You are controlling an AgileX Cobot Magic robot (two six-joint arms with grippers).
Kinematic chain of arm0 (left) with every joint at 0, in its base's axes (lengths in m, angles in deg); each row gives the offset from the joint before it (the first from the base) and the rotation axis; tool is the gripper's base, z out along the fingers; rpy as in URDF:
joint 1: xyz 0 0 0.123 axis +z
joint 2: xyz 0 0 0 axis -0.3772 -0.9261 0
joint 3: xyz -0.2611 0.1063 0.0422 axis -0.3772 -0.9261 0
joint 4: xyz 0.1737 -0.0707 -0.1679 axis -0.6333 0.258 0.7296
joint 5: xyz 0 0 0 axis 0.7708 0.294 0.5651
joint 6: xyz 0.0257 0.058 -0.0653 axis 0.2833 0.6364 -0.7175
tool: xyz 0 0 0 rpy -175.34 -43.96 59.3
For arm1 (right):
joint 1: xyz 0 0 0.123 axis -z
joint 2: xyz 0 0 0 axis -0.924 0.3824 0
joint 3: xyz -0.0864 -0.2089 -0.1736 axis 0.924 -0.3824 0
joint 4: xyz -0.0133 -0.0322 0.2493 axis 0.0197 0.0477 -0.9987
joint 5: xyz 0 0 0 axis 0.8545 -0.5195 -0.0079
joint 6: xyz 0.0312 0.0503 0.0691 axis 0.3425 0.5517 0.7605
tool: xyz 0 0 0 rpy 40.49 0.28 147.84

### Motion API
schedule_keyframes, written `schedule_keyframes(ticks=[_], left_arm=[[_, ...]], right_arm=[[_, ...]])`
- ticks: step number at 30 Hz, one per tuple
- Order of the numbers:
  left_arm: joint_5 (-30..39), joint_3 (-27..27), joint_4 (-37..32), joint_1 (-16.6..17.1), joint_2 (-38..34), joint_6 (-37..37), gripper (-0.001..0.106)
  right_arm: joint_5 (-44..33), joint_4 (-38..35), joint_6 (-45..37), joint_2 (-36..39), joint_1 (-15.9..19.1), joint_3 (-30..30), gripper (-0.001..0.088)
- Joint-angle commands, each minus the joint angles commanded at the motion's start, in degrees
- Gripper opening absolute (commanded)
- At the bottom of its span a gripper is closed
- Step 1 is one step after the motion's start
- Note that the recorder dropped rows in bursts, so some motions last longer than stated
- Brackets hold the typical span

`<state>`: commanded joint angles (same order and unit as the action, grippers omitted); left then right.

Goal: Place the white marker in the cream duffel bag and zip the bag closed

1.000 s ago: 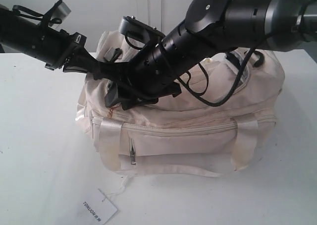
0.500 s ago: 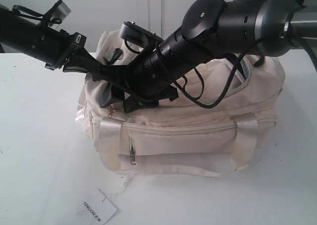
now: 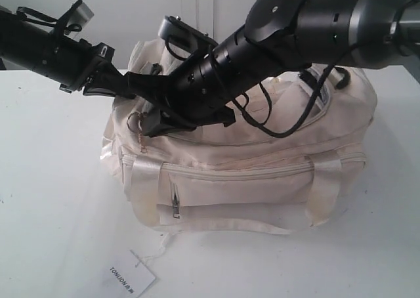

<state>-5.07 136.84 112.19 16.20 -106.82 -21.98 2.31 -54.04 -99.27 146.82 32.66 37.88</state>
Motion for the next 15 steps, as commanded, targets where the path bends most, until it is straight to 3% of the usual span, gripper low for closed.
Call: schedule_keyframes(ticks=[8, 15], left_arm=[[-0.2, 0.0, 0.0, 0.0, 0.0, 0.1, 0.0], [-0.2, 0.0, 0.0, 0.0, 0.0, 0.1, 0.0]], right_arm=[[-8.6, 0.1, -0.3, -1.3, 0.0, 0.0, 0.0], [-14.1, 0.9, 0.4, 2.0, 0.0, 0.0, 0.0011]])
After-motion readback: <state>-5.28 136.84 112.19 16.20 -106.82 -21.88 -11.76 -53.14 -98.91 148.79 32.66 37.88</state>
